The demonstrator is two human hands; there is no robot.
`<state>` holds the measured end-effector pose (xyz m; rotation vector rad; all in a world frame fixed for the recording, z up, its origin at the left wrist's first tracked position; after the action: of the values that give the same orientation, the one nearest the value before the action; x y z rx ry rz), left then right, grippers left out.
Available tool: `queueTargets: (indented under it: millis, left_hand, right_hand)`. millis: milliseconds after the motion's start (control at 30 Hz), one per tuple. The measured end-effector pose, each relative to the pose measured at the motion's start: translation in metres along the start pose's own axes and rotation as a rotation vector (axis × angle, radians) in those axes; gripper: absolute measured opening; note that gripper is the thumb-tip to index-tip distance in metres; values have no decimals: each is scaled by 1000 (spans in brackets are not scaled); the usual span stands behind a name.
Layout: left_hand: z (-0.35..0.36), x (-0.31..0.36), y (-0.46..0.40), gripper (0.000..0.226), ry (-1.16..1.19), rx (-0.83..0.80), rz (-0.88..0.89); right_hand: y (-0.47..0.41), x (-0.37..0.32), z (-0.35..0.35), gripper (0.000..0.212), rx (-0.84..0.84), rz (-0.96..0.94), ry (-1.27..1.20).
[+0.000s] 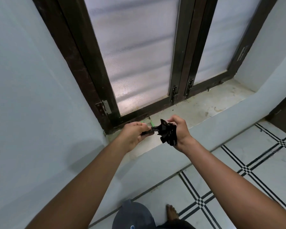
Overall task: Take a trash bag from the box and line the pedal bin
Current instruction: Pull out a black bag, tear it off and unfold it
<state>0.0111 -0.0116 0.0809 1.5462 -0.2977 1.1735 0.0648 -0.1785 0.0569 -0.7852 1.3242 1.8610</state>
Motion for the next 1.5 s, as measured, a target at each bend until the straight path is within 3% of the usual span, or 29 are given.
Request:
queueTargets:
  millis: [100,167,333,533,633,700,767,833,967,1067,1133,1200,1300,1400,1500]
  left_hand:
    - [2,5,-12,18,-26,50,-48]
    - [4,6,-20,20,-35,77,-70]
    - [8,4,-37,30,-56,167,-80]
    - [9,-9,-49,16,-1,327,-12]
    - [10,-14,-52,3,-13,348,46]
    - [13,-17,-55,7,-34,362,75]
    - [17,-18,-57,7,-6,361,64]
    - [21,-17,-59,13,68,336,29]
    - [28,-14,-68,28,134,316,-26]
    - [34,-12,-70,36,147,294,-25]
    - [38,-11,-68,38,144,261,2]
    - [41,-9,-66,38,130,217,44]
    - [46,-8,-63,39,75,161,83]
    - [49,-8,-61,42,-35,143,118]
    - [48,-6,-62,49,-132,126,131]
  right_hand:
    - [-26,-14,-13,13,30,39,-3]
    - [-42,-23,-20,18,36,68,-8]
    - [-96,-29,-22,26,101,14,265]
    - [-132,-24,-13,32,233,-408,1123]
    - [-135,-25,-18,27,282,-689,1299]
    - [-147,-18,-26,23,316,-950,1434]
    - [-156,-17,-34,16,287,-1003,1510]
    - [-159,-19,-38,18,208,-901,1490]
    - [-146,-31,-35,56,54,-656,1201]
    - [-125,-40,-40,47,67,-755,967]
    - [-120,-36,-49,31,57,-686,797]
    - [-120,-32,-54,17,-59,-377,566]
    - [-119,-36,-54,35,-256,70,183]
    - [-117,-40,-54,26,-348,63,205]
    - [-117,-44,-59,32,-384,-37,357]
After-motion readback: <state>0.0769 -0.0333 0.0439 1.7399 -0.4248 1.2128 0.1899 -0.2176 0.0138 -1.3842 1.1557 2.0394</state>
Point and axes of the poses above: each hand's wrist, its own y-axis away from the middle knuckle, its own z-axis out of the palm, x = y × z, the point moved 1 cm from there along -y, towards the middle knuckle, and after that the axes turned 8 degrees about x, right-handed, at the moved point
